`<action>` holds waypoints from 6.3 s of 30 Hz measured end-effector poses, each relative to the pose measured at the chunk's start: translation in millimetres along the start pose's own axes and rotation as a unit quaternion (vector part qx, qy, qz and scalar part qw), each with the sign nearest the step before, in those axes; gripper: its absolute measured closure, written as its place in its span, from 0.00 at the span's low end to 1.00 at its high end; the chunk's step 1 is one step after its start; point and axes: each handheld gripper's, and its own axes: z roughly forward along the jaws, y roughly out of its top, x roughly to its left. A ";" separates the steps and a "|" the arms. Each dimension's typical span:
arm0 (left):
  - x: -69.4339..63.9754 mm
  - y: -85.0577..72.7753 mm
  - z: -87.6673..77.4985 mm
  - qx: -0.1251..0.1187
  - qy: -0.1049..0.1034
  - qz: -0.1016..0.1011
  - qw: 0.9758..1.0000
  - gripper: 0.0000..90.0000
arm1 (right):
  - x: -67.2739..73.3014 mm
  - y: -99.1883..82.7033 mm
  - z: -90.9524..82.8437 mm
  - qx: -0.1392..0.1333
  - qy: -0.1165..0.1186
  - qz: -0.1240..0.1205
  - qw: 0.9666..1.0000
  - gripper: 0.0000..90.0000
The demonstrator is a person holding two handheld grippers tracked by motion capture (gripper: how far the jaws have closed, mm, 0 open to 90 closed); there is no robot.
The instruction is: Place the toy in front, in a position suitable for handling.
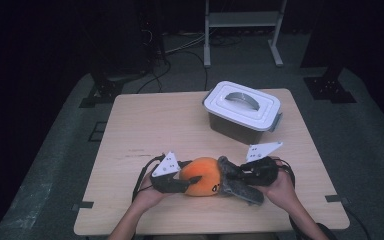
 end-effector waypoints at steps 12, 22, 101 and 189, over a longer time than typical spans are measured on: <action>3.4 -2.3 -3.4 0.022 -0.069 -0.026 0.997 0.36 | -4.1 -7.5 16.1 0.034 0.011 0.005 0.999 0.86; 0.9 -0.8 -7.9 0.045 -0.098 -0.003 0.994 0.44 | 12.5 4.4 11.6 0.000 0.016 -0.020 1.000 0.86; -20.3 12.1 6.3 0.048 -0.085 0.031 0.995 0.41 | 14.7 12.1 4.9 0.013 0.019 -0.037 0.999 0.85; -24.7 17.3 -2.4 0.030 -0.094 0.089 0.991 0.51 | 33.2 33.6 -5.1 0.018 0.054 -0.064 0.996 0.85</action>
